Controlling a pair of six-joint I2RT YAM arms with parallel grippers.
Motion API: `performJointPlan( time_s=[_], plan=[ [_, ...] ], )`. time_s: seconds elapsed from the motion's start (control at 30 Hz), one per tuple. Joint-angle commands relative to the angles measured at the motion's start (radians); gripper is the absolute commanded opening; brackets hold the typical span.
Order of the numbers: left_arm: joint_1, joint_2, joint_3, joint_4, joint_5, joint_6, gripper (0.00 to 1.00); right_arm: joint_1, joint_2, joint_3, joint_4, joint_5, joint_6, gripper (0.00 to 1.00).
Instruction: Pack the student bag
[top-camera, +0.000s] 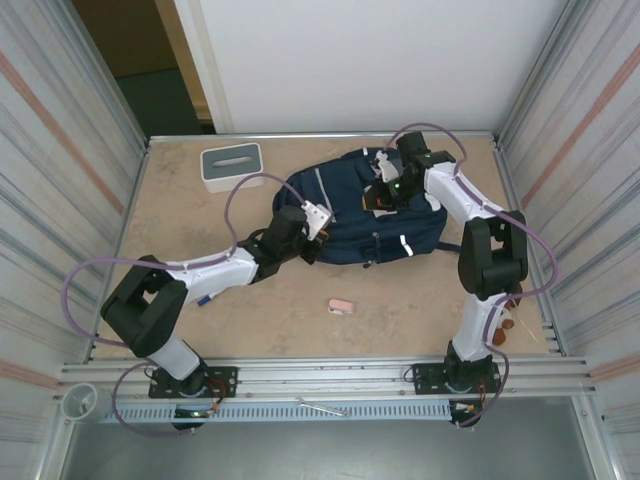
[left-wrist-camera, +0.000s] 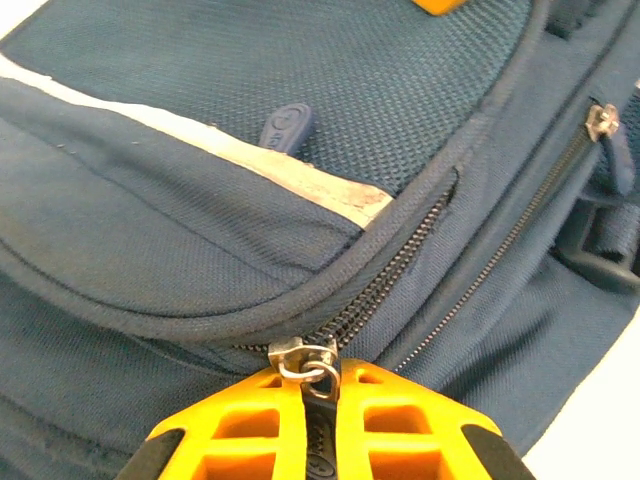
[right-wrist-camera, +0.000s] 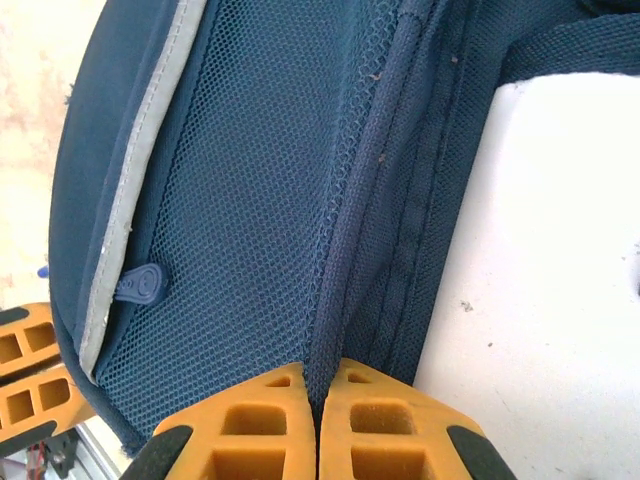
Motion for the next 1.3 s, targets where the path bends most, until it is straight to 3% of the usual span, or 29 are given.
performJointPlan(
  time_s=[0.0, 0.17, 0.33, 0.83, 1.1, 1.27],
  plan=[
    [0.0, -0.035, -0.026, 0.026, 0.135, 0.004, 0.0, 0.016, 0.018, 0.094, 0.007, -0.041, -0.065, 0.0],
    [-0.038, 0.002, 0.014, 0.066, 0.2, -0.049, 0.0, 0.037, 0.09, 0.21, -0.04, -0.052, -0.078, 0.0],
    [-0.088, 0.05, 0.085, 0.035, 0.193, -0.03, 0.0, 0.029, 0.12, 0.273, -0.107, 0.04, -0.104, 0.0],
    [0.068, -0.042, -0.036, -0.073, 0.025, -0.007, 0.0, -0.019, 0.098, 0.184, -0.129, 0.14, -0.195, 0.0],
    [0.093, -0.026, 0.009, -0.185, -0.083, 0.003, 0.0, -0.02, 0.085, 0.153, -0.133, 0.157, -0.248, 0.0],
    [0.087, -0.036, -0.004, -0.139, 0.037, -0.024, 0.0, -0.01, 0.072, 0.152, -0.098, 0.099, -0.221, 0.0]
  ],
)
